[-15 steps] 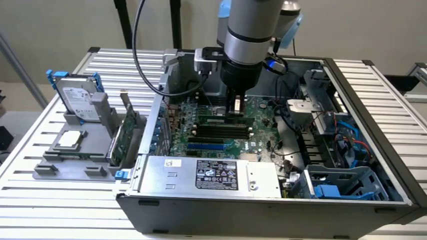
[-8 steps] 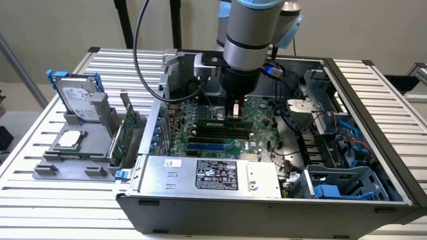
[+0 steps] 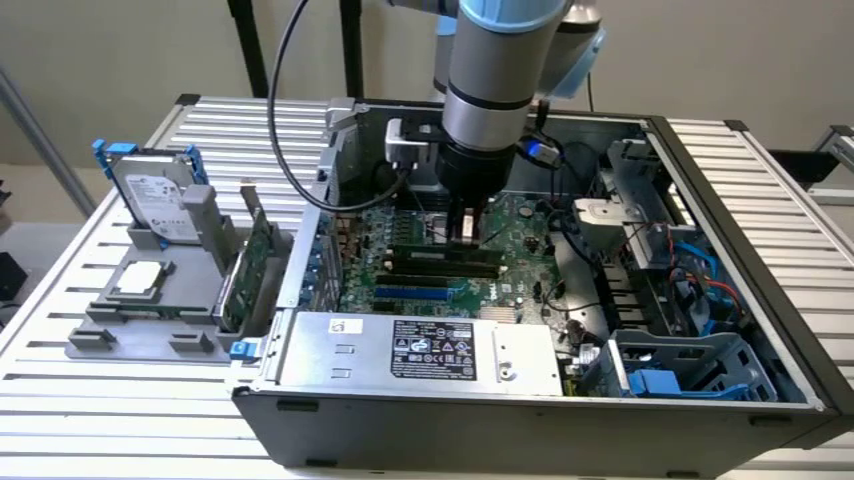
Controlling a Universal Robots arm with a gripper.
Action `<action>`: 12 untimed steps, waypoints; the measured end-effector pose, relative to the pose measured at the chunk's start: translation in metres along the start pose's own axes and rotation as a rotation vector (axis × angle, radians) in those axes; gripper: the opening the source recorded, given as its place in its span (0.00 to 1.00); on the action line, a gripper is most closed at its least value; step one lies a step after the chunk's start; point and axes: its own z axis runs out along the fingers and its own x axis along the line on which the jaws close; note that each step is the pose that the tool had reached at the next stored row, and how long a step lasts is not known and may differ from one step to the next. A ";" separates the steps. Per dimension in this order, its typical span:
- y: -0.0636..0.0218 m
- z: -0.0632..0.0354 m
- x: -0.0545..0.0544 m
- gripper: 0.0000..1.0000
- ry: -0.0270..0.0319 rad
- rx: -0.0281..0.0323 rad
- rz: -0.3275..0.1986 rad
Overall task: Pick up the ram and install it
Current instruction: 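Insert the ram into the slot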
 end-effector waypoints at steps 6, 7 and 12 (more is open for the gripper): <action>-0.0001 0.0066 -0.003 0.00 0.0178 0.0036 0.003; -0.0002 0.0071 -0.004 0.00 0.0198 0.0041 0.003; -0.0001 0.0076 -0.004 0.00 0.0210 0.0043 0.003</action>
